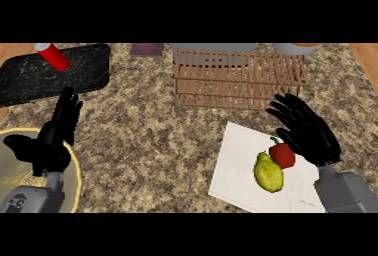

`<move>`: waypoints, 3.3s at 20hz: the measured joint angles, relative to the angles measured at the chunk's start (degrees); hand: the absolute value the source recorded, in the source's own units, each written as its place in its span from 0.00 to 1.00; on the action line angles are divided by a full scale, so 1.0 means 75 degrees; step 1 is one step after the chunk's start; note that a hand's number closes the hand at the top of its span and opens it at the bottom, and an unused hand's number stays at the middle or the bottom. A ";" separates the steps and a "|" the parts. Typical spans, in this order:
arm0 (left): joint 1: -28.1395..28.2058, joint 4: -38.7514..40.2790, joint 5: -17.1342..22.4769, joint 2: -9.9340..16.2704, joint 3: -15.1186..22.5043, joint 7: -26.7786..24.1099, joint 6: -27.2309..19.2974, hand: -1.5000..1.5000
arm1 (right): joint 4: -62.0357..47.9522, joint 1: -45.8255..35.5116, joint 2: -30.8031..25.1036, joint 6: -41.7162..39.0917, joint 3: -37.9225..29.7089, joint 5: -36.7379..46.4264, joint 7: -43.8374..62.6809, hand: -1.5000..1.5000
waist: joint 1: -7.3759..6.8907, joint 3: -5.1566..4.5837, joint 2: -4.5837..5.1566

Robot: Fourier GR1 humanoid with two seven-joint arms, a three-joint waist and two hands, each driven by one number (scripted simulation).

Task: Pick the pear from the placemat and place it in the tiered shelf

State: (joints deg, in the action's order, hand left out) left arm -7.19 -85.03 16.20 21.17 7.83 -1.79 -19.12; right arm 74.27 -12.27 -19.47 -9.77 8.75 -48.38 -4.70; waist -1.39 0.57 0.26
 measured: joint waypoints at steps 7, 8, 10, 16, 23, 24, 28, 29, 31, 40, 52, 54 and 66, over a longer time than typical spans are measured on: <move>-0.0044 -0.0498 -0.0135 0.0155 0.0053 0.0417 0.0024 0.50 | -0.1166 -0.0316 -0.1159 -0.3640 -0.0798 -0.0850 -0.0207 0.00 | 0.0018 -0.0034 0.0007; -0.0055 -0.0512 -0.0146 0.0168 0.0038 0.0458 0.0020 0.50 | -0.1161 -0.0362 -0.1412 -0.3999 -0.0805 -0.0660 -0.0247 0.00 | 0.0036 -0.0039 0.0001; -0.0004 -0.0685 -0.0207 0.0165 0.0103 0.0555 -0.0002 0.50 | -0.1220 -0.0509 -0.1886 -0.4691 -0.0814 -0.0272 -0.0309 0.00 | 0.0017 -0.0044 -0.0009; 0.0187 -0.0854 -0.0242 0.0181 0.0019 0.0626 -0.0030 0.50 | -0.0383 -0.0893 -0.2978 -0.5235 -0.0889 0.1689 -0.0586 0.00 | 0.0115 -0.0066 -0.0057; 0.0325 -0.1138 -0.0379 0.0158 0.0000 0.0820 -0.0127 0.50 | 0.0948 -0.0861 -0.3255 -0.4484 -0.0502 0.4125 -0.0509 0.00 | 0.0169 -0.0075 -0.0063; 0.0361 -0.1076 -0.0360 0.0149 -0.0070 0.0736 -0.0069 0.50 | 0.1088 -0.0819 -0.3164 -0.4348 -0.0408 0.4374 -0.0427 0.00 | 0.0171 -0.0077 -0.0059; 0.0336 -0.1172 -0.0555 -0.0014 -0.0035 0.0856 -0.0137 0.50 | 0.1586 -0.0557 -0.2800 -0.3850 -0.0112 0.5323 -0.0174 0.00 | 0.0181 -0.0077 -0.0049; 0.0394 -0.1264 -0.0581 -0.0041 -0.0021 0.0895 -0.0145 0.50 | 0.1710 -0.0500 -0.2751 -0.3718 -0.0048 0.5595 -0.0141 0.00 | 0.0178 -0.0076 -0.0050; 0.0360 -0.1300 -0.0573 -0.0006 -0.0118 0.1019 -0.0100 0.50 | 0.1888 -0.0418 -0.2667 -0.3497 0.0079 0.6119 -0.0064 0.00 | 0.0180 -0.0077 -0.0047; 0.0516 -0.1326 -0.0889 -0.0266 -0.0232 0.0906 0.0076 0.50 | 0.2038 0.0026 -0.2156 -0.2916 0.0644 0.8210 0.0250 0.00 | 0.0175 -0.0076 -0.0038; 0.0459 -0.1466 -0.1355 -0.0705 -0.0685 0.1266 0.0526 0.50 | 0.0778 0.0089 -0.1088 -0.2797 0.0434 0.9845 -0.0866 0.00 | 0.0167 -0.0076 -0.0033; 0.0381 -0.1443 -0.1401 -0.0749 -0.0751 0.1299 0.0603 0.50 | 0.0385 0.0143 -0.1018 -0.2624 0.0445 1.0150 -0.1285 0.00 | 0.0167 -0.0077 -0.0034; 0.0539 -0.1580 -0.1759 -0.1217 -0.1071 0.1328 0.1023 0.50 | -0.0405 0.0016 0.0015 -0.2243 0.0196 1.1105 -0.1914 0.00 | 0.0168 -0.0076 -0.0035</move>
State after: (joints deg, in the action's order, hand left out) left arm -3.15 -96.87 3.01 12.04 -0.20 8.16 -11.44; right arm 71.24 -12.15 -19.36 -26.59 10.22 34.91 -19.05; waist -0.13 0.00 0.00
